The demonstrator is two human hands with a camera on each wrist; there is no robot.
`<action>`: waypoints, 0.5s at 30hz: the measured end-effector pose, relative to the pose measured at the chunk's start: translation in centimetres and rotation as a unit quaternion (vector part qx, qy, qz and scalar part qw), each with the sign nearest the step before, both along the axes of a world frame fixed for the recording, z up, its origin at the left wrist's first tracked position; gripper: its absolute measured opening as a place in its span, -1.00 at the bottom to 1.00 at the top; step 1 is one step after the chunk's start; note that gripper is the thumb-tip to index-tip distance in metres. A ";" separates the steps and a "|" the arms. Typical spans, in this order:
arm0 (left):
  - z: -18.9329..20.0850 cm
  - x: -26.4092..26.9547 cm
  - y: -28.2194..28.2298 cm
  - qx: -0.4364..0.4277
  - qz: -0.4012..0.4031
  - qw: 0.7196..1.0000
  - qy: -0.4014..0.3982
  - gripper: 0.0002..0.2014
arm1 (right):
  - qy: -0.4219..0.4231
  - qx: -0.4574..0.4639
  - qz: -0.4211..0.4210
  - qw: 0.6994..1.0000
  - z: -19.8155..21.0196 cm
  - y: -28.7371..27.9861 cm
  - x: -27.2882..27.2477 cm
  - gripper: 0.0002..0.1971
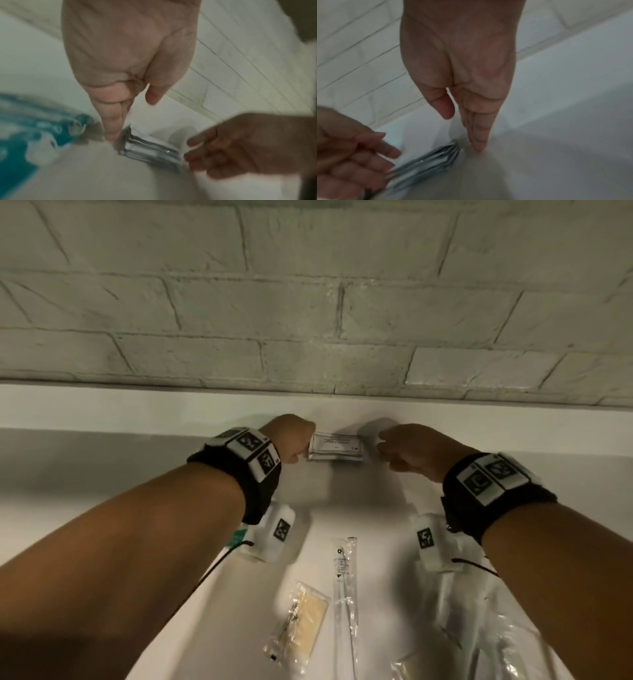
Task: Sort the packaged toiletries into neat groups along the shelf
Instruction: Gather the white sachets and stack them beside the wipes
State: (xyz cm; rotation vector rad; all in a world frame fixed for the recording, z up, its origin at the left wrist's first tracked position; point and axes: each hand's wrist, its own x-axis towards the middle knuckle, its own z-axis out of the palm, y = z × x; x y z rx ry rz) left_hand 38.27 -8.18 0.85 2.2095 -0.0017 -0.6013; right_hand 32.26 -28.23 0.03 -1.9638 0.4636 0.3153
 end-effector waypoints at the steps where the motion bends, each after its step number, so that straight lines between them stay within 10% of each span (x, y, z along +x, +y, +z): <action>1: -0.3 0.2 0.0 -0.052 0.022 0.998 0.020 -0.78 | -0.003 0.077 -0.036 0.996 -0.2 0.2 -0.3 -0.87; 7: -0.7 0.2 -1.3 -0.202 0.156 0.961 0.108 -0.68 | 0.000 0.207 -0.055 0.977 -1.3 2.2 -0.1 -0.79; 15: -0.8 -0.3 -1.4 -0.215 0.194 0.950 0.115 -0.70 | 0.004 0.095 -0.063 0.993 -1.3 3.1 0.0 -0.71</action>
